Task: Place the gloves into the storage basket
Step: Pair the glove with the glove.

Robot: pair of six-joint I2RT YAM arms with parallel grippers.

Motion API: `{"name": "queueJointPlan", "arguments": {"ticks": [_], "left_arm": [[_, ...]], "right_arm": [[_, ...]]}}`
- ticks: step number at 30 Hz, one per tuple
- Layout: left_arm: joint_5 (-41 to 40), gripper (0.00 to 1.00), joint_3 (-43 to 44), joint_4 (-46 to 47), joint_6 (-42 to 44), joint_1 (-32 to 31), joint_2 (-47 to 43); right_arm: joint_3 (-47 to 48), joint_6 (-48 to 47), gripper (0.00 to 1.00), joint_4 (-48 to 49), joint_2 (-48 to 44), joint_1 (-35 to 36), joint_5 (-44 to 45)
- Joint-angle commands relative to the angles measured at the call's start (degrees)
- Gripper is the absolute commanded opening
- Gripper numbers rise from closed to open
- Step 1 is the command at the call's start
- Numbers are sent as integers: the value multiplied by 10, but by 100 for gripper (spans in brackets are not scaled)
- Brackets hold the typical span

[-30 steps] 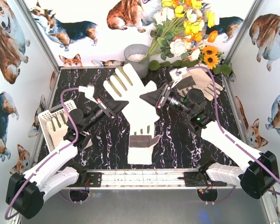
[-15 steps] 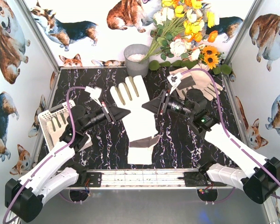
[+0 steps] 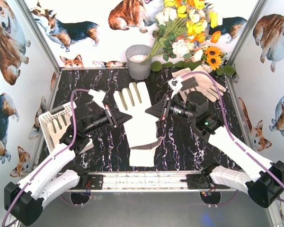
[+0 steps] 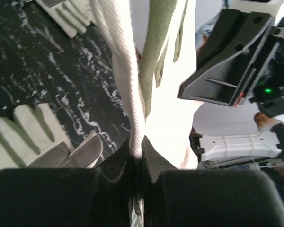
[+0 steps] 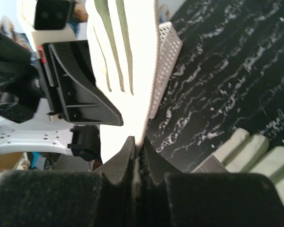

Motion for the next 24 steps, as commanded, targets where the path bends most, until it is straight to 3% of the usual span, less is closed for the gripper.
{"name": "queueJointPlan", "arguments": {"ticks": [1,5,10,15,24], "left_arm": [[-65,0,39,-126,62,1,25],[-101,0,33,-146,70,-23,64],[-178,0,21,-183,89,-76,94],[-230,0,-8,-173,83,-127,128],[-263,0,-43,-121,71,-161,190]], "right_arm": [[-3,-39,0,-77,-25,21,96],[-24,-42,0,-158,-12,76,241],[-74,-15,0,-175,1,113,324],[-117,3,0,-171,19,130,354],[-122,-10,0,-170,88,133,349]]}}
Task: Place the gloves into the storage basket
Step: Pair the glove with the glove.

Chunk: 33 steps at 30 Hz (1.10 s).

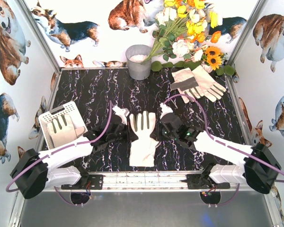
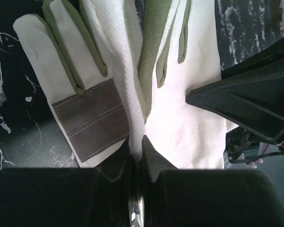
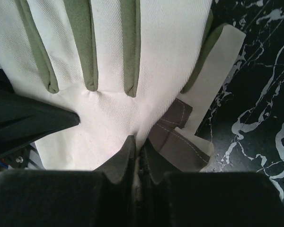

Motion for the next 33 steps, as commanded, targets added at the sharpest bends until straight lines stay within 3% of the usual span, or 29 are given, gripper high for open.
{"name": "queueJointPlan", "arguments": {"ticks": [1,33], "left_arm": [[-59,0,-16,9,15,-2,21],[-84,0,-18,56,49,-3,139]], "right_arm": [[1,-20,0,-23,28,-5,39],[13,-39,0,-40,130,-5,54]]}}
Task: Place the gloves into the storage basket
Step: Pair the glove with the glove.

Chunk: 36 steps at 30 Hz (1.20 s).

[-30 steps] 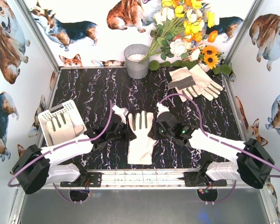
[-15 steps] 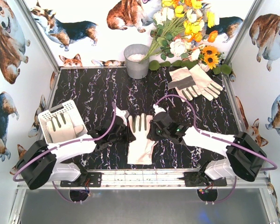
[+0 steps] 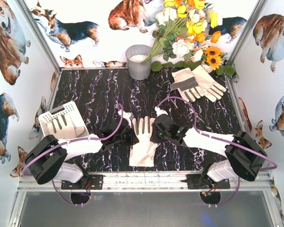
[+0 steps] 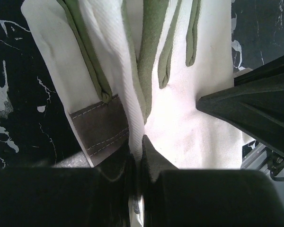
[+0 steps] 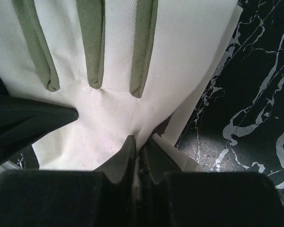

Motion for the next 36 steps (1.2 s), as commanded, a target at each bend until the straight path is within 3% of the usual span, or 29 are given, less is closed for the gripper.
{"name": "queueJointPlan", "arguments": {"ticks": [1,9,13,19,36], "left_arm": [[-60,0,6,-37,30,7,10],[-101,20,15,-91,44,7,-11],[-109,23,13,-106,48,7,-43],[-62,32,10,-84,53,7,-83],[74,31,-15,103,8,6,11]], "right_arm": [[4,-32,0,-45,16,-6,42],[15,-39,0,-39,43,-6,37],[18,-41,0,-39,51,-5,34],[24,-47,0,-35,62,-6,25],[24,-73,0,15,58,-6,-37]]}}
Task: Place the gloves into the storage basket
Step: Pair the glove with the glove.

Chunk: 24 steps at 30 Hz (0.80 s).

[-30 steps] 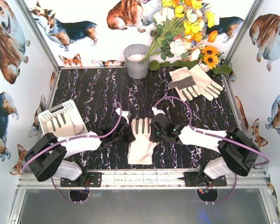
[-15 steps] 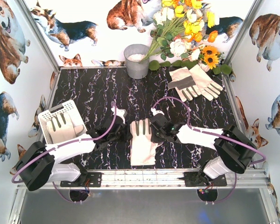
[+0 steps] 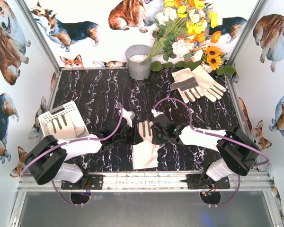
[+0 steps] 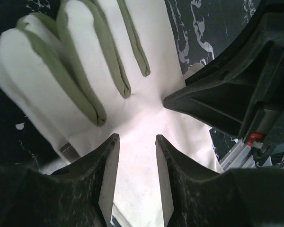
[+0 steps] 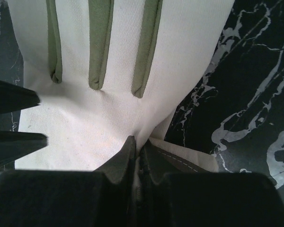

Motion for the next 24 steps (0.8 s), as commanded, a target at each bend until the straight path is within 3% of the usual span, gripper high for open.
{"name": "queueJointPlan", "arguments": {"ticks": [1,7,11,15,19,24], "left_arm": [[35,30,-9,61,-9,3,34],[1,27,1,7,-2,4,64],[-18,26,14,-41,10,4,64],[-19,26,12,-54,12,4,57],[-15,26,20,-62,12,4,50],[5,30,33,-56,8,4,38]], "right_arm": [[12,-21,0,34,8,-1,-26],[22,-26,0,27,12,-1,-35],[26,-25,19,7,-13,-1,-28],[34,-33,29,-32,-48,-2,-2],[44,-23,33,-81,-66,-14,33],[33,2,33,-100,-76,-35,-2]]}}
